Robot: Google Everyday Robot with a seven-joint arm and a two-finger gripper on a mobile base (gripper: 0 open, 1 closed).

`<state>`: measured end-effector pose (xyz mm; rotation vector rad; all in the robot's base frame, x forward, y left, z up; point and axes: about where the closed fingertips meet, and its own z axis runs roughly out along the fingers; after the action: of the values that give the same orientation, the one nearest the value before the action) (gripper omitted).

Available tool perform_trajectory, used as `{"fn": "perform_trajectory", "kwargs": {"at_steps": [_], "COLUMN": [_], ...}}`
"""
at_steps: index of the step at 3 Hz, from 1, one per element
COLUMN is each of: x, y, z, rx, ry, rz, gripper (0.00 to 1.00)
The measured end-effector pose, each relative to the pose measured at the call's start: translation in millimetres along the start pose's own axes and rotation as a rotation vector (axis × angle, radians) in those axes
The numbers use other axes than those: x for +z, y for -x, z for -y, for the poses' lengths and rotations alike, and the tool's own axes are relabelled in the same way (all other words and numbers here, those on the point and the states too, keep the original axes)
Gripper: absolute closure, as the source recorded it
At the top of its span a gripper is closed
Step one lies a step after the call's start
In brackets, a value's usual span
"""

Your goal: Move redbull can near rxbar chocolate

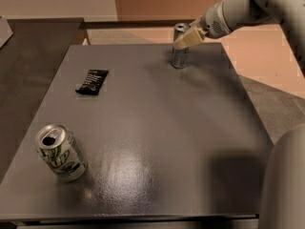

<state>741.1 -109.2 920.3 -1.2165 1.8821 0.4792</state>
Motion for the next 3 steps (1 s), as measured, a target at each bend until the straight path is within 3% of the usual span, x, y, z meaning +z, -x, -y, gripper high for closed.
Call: {"fn": "perform_trajectory", "kwargs": {"at_steps": [2, 3], "x": [-8.0, -8.3], "y": [16.1, 42.0], "z": [-12.1, -41.8], "rx": [-0.035, -0.109], "ry": [0.032, 0.108], "rz": [0.025, 0.058], "gripper": [0.87, 1.0]}}
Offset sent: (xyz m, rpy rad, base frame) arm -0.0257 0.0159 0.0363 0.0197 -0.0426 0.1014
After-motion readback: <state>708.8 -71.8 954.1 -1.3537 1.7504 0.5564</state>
